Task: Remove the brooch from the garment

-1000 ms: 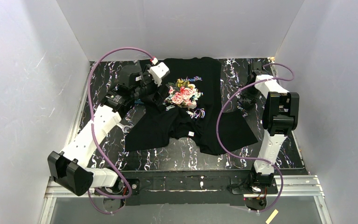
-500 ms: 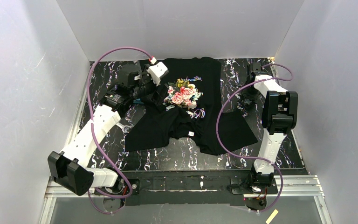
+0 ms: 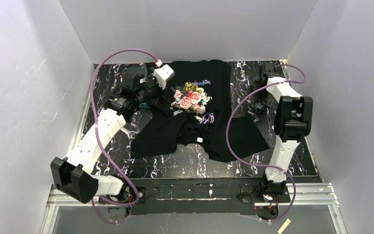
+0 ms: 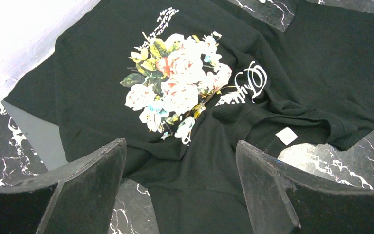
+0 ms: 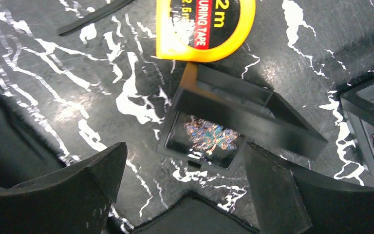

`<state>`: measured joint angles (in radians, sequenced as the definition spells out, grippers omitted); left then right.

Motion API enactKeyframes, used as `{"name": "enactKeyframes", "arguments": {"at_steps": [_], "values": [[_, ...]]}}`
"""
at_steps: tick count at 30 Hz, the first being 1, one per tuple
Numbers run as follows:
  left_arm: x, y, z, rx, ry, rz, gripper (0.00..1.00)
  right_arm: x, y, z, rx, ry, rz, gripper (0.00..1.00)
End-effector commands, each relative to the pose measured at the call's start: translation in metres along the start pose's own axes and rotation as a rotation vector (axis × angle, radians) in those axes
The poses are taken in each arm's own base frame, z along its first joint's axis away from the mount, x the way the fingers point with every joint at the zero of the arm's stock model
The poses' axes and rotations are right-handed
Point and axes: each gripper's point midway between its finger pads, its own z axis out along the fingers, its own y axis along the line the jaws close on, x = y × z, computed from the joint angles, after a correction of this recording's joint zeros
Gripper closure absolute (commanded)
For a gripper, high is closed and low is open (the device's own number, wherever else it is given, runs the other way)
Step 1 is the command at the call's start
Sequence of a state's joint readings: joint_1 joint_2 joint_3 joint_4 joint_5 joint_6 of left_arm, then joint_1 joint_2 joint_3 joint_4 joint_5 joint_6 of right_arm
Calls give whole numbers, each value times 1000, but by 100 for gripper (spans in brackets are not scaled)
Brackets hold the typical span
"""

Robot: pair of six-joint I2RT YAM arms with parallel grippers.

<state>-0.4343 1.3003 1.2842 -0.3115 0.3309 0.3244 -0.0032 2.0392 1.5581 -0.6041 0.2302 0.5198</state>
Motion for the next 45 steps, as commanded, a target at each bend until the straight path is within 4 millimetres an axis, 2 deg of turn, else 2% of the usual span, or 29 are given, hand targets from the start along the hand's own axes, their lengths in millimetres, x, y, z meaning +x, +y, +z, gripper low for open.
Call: {"name": "enactKeyframes", "arguments": {"at_steps": [1, 6, 9, 13, 17, 20, 25, 29, 32, 37, 42, 45], "values": [[0, 2, -9, 6, 11, -45, 18, -22, 15, -48, -107, -70, -14, 2], [18, 4, -17, 6, 69, -103, 15, -10, 14, -72, -162, -40, -69, 2], [39, 4, -29, 39, 140, -136, 14, 0, 17, -92, -235, -26, -162, 2], [86, -4, -59, 146, 292, -127, 13, 22, 23, -124, -404, 9, -423, 2], [140, -31, -94, 289, 462, -69, 15, 52, 14, -145, -539, 42, -753, 2], [177, -51, -110, 365, 534, -4, 15, 82, 8, -155, -574, 74, -959, 2], [220, -65, -115, 434, 627, 27, 22, 135, -12, -147, -540, 172, -1212, 3], [244, -62, -108, 430, 680, 46, 26, 166, -30, -133, -496, 248, -1295, 4], [260, -64, -105, 447, 709, 94, 27, 175, -39, -121, -462, 280, -1320, 6], [286, -74, -104, 486, 772, 165, 28, 178, -48, -104, -405, 315, -1335, 8], [308, -67, -92, 437, 822, 209, 29, 181, -54, -93, -375, 341, -1352, 9], [316, -63, -88, 415, 842, 224, 33, 186, -63, -86, -354, 366, -1378, 10]]}}
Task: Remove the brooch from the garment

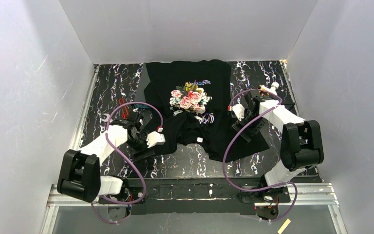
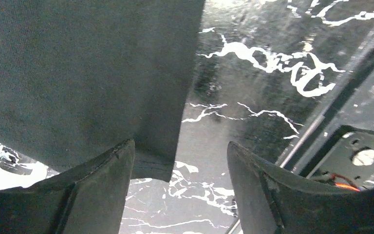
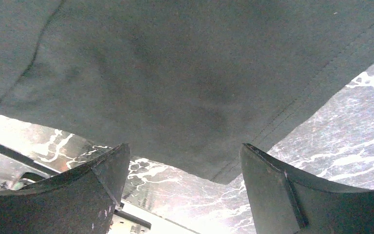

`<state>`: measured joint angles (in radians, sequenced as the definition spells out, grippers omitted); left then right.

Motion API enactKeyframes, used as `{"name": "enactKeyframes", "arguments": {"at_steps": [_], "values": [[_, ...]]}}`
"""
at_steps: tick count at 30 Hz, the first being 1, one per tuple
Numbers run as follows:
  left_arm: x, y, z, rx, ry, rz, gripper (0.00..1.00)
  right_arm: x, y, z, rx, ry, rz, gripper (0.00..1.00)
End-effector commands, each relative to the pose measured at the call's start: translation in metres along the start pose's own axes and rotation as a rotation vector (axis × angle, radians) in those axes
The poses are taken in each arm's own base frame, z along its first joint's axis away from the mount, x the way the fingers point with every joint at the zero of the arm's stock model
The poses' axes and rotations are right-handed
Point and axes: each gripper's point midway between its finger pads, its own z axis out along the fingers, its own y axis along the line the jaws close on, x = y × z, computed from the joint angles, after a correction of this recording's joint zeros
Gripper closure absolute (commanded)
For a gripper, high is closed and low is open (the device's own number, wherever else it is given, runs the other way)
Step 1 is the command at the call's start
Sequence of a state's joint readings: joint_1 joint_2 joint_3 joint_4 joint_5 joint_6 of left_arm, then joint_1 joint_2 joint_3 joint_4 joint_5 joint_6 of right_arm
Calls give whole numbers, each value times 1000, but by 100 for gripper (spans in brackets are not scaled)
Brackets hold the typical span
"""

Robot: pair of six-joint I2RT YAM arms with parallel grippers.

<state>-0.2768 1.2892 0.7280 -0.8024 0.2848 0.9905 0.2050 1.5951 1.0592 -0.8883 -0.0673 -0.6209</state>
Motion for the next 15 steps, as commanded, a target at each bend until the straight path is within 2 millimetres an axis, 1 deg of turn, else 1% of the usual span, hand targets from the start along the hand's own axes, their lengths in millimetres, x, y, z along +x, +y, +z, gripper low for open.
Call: {"name": "enactKeyframes", "arguments": {"at_steps": [1, 4, 8, 11, 12, 13, 15], "values": [[5, 14, 9, -65, 41, 30, 36, 15, -4, 14, 15, 64, -47, 10], [15, 11, 13, -67, 77, 53, 43, 30, -8, 21, 39, 126, -70, 12], [45, -7, 21, -28, 176, 66, 60, 44, -9, 27, 55, 166, -103, 12], [68, -19, 26, -19, 235, 103, 69, 53, -10, 29, 65, 199, -122, 12], [73, -20, 27, -33, 244, 105, 72, 56, -9, 29, 67, 207, -125, 13], [76, -18, 26, -52, 244, 104, 78, 58, -9, 30, 68, 210, -129, 13], [78, -17, 23, -63, 246, 112, 93, 62, -8, 30, 69, 223, -136, 13]]}}
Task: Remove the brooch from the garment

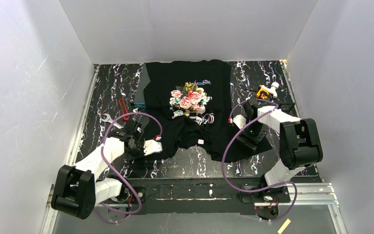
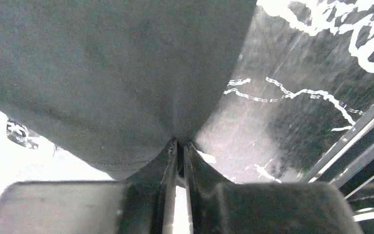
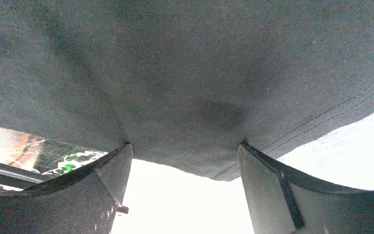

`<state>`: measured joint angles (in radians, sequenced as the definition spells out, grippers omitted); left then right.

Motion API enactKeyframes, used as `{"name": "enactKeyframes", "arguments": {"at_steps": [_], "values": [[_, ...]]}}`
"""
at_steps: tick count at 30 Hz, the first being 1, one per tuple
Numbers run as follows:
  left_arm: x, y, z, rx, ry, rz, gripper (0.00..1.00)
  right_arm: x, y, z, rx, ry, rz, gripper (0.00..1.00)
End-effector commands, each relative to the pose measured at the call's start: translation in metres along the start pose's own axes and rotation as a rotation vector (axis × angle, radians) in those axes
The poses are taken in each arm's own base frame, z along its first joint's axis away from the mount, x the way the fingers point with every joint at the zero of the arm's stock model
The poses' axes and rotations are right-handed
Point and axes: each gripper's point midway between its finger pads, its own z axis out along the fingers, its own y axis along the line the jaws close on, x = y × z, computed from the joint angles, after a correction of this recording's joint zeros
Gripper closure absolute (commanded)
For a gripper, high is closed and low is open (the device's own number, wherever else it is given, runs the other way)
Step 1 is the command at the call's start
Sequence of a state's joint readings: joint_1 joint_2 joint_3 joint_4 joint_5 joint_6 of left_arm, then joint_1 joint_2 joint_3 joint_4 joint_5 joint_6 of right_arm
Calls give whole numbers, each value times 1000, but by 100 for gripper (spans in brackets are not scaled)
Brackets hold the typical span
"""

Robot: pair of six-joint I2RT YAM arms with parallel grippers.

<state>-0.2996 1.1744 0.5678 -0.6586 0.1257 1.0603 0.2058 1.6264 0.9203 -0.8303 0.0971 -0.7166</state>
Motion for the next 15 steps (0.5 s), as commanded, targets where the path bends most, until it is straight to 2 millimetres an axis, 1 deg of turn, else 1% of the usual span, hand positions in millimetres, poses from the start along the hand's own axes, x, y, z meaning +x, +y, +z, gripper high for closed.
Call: {"name": "enactKeyframes", "arguments": {"at_steps": [1, 5, 7, 11, 13, 15], "values": [[46, -36, 7, 106, 158, 13, 100, 13, 2, 5, 12, 39, -50, 13], [49, -34, -11, 95, 147, 8, 100, 25, 2, 7, 20, 92, -77, 15], [54, -34, -21, 92, 149, 17, 100, 32, 2, 7, 26, 120, -94, 15], [69, -36, -37, 90, 157, 23, 100, 46, 4, 4, 30, 159, -116, 16], [76, -33, -43, 87, 164, 15, 100, 51, 5, 2, 25, 173, -119, 16], [87, -27, -49, 78, 167, -32, 100, 56, 6, 0, 16, 181, -117, 16]]}}
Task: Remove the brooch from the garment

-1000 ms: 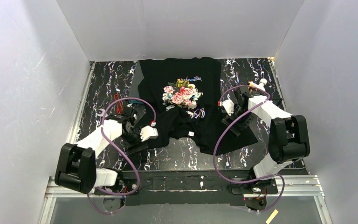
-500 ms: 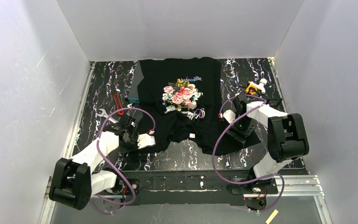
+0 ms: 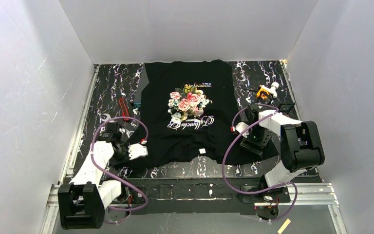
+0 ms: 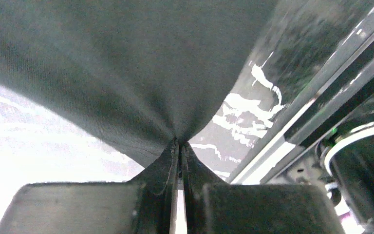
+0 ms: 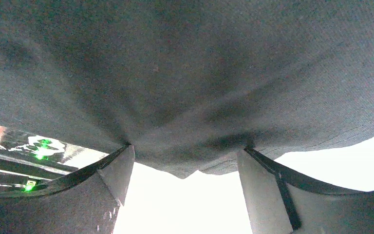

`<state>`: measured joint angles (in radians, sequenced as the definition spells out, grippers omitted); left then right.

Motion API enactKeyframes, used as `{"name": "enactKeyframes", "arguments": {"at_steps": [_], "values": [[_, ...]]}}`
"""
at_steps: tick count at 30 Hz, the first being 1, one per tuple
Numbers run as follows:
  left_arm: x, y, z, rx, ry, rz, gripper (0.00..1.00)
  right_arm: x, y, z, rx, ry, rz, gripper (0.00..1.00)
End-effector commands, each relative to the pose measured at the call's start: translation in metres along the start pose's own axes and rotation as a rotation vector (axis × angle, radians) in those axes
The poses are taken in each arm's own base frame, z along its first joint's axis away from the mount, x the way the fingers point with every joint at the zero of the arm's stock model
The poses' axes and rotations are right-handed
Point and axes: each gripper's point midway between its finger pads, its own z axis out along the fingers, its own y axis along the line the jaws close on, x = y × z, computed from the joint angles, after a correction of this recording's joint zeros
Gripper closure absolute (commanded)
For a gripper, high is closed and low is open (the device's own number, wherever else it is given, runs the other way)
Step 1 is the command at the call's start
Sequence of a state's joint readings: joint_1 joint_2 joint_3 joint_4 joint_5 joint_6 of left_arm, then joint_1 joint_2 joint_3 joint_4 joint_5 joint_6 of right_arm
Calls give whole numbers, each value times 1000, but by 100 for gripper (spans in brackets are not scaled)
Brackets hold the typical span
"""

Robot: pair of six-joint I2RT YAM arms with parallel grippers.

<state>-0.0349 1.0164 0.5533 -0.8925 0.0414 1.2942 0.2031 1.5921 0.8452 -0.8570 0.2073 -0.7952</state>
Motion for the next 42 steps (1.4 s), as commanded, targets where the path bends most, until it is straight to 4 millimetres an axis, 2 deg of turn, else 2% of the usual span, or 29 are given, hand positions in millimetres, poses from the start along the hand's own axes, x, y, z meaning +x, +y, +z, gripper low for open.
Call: {"name": "enactKeyframes", "arguments": {"at_steps": [1, 9, 14, 20, 27, 29, 31, 32, 33, 35, 37, 40, 42], "values": [[25, -3, -15, 60, 37, -8, 100, 22, 6, 0, -21, 57, -36, 16], [44, 34, -18, 55, 42, -76, 100, 20, 3, -3, -34, 56, -31, 16], [53, 34, -9, 66, 48, -42, 100, 23, 2, -6, -41, 69, -43, 17], [80, 35, -6, 82, 98, -49, 100, 28, 5, -7, -49, 76, -57, 16], [84, 43, -3, 72, 92, -50, 100, 27, 5, -5, -65, 80, -61, 15], [85, 44, -2, 74, 96, -59, 90, 25, 7, -10, -79, 63, -70, 14], [82, 44, -5, 75, 79, -73, 72, 18, 8, -20, -93, 16, -73, 11], [79, 44, -10, 76, 64, -78, 60, 15, 10, -26, -106, -9, -77, 9], [70, 44, -14, 72, 15, -84, 50, 10, 11, -33, -112, -40, -78, 4], [55, 42, -29, 69, -60, -95, 35, 3, 12, -48, -123, -98, -80, 1], [42, 40, -43, 66, -118, -103, 24, -6, 11, -63, -122, -159, -76, 2], [31, 43, -62, 46, -168, -132, 3, -21, 9, -88, -122, -255, -64, 2], [25, 46, -75, 32, -195, -158, 2, -31, 6, -104, -116, -312, -52, 2]]}}
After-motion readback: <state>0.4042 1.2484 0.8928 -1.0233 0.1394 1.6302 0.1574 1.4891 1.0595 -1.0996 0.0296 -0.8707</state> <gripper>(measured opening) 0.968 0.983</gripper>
